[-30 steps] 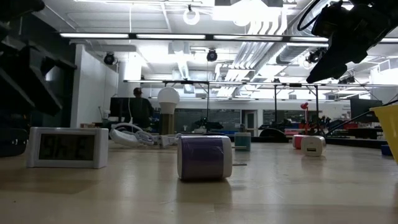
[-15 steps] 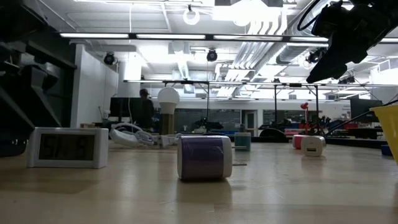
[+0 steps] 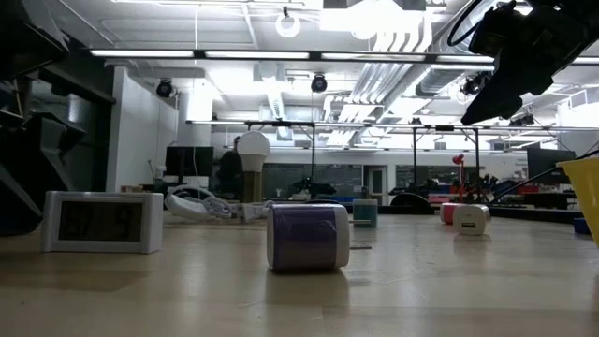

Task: Pick & Place Office items
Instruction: Put the white digital clock into the yellow basket

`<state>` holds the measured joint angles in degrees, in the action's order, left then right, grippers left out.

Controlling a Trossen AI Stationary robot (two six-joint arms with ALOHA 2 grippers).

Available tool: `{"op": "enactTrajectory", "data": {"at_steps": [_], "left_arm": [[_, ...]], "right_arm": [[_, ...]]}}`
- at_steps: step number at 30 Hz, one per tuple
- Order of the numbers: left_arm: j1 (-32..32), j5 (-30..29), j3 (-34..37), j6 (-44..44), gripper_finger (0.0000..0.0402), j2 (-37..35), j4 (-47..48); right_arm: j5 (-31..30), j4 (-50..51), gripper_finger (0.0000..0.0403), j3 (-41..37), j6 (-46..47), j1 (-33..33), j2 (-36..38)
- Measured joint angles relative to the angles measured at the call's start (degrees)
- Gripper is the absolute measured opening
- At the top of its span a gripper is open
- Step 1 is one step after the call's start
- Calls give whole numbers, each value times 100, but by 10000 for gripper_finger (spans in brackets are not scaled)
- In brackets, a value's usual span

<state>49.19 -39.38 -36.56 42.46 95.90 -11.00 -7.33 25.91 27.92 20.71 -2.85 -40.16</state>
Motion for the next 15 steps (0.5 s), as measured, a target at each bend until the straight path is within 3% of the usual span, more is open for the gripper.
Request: {"op": "enactTrajectory", "data": {"at_steps": [10, 15], "left_arm": [[0, 51, -2, 0, 99, 0, 2], [0, 51, -2, 0, 86, 0, 2]], "right_arm": [[0, 0, 141, 0, 0, 0, 0], [0, 0, 141, 0, 0, 0, 0]]}}
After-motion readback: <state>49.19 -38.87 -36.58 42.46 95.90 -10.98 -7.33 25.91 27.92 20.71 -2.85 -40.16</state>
